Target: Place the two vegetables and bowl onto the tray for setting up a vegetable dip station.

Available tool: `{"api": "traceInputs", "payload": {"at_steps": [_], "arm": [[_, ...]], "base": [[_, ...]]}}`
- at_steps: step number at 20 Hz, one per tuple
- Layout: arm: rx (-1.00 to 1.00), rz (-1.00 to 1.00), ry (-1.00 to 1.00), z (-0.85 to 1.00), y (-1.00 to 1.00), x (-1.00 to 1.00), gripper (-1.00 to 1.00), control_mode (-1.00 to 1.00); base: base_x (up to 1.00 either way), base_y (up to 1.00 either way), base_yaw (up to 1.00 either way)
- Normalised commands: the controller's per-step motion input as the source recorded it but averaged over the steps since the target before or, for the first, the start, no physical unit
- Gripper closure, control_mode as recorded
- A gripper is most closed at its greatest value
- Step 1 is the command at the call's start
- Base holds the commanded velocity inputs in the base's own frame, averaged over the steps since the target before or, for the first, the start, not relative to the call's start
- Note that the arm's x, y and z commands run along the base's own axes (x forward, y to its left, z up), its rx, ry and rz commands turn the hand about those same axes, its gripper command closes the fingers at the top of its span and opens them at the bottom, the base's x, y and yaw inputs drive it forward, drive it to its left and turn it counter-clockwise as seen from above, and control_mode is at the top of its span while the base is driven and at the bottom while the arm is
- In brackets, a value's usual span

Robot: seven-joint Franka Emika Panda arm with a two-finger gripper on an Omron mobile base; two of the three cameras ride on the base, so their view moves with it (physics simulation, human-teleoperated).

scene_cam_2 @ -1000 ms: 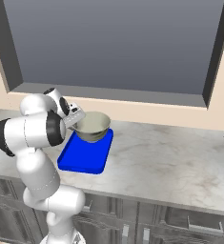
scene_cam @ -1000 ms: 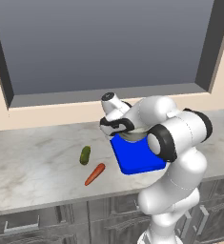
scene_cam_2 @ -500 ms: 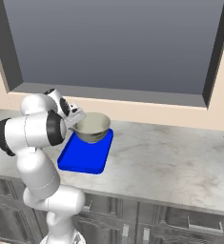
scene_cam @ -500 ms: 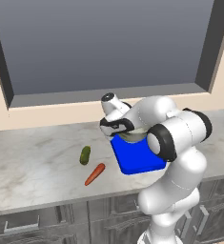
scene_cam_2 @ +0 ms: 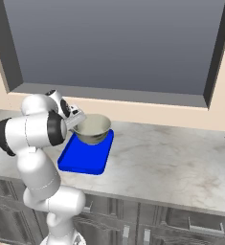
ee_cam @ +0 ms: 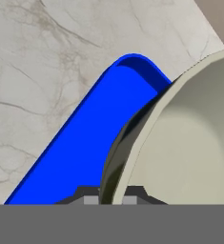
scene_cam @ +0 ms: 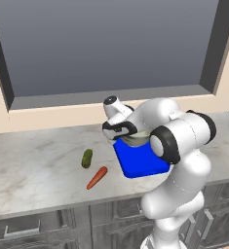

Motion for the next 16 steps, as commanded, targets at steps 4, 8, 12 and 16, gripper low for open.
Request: {"api": "traceInputs", "payload": {"at_steps": [4, 8, 12, 16], "arm": [[0.0, 0.0, 0.0, -0.03, 0.0, 0.01, 1.0, -1.0], [0.0, 0.0, 0.0, -0.05, 0.0, 0.04, 1.0, -1.0], [0.0, 0.0, 0.0, -0.04, 0.0, 0.07, 1.0, -1.0], [0.0, 0.0, 0.0, -0.03, 0.0, 0.07, 1.0, -1.0]], "base": [[0.0, 0.0, 0.0], [0.0, 0.0, 0.0], [0.0, 0.0, 0.0], [0.0, 0.0, 0.0]]}}
